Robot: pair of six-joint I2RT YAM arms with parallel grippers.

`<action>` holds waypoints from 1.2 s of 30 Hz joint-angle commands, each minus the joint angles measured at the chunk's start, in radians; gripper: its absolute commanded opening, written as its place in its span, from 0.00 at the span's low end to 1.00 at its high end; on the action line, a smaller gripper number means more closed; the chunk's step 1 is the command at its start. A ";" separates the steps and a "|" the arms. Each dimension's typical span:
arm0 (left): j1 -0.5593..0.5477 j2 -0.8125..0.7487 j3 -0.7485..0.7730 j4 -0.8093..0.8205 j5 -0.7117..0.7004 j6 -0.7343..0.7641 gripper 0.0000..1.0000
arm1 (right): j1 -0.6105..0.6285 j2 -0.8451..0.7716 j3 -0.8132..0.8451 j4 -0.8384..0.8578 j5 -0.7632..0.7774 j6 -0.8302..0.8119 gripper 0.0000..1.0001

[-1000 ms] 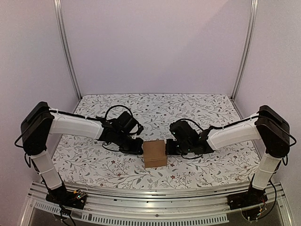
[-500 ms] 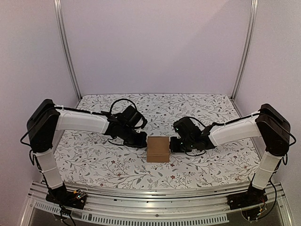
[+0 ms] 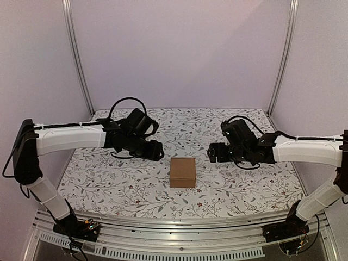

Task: Fold the paper box

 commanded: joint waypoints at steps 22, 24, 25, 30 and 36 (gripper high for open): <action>0.024 -0.714 -0.152 -0.195 -0.225 0.131 1.00 | -0.012 -0.622 -0.017 -0.536 0.476 -0.102 0.99; 0.024 -0.783 -0.215 -0.163 -0.210 0.121 1.00 | -0.013 -0.668 -0.056 -0.537 0.478 -0.087 0.99; 0.024 -0.817 -0.248 -0.147 -0.204 0.110 1.00 | -0.013 -0.702 -0.078 -0.537 0.478 -0.073 0.99; 0.024 -0.955 -0.389 -0.087 -0.178 0.054 1.00 | -0.012 -0.809 -0.156 -0.547 0.486 -0.023 0.99; 0.024 -1.041 -0.456 -0.068 -0.192 0.038 0.99 | -0.012 -0.897 -0.197 -0.540 0.471 -0.022 0.99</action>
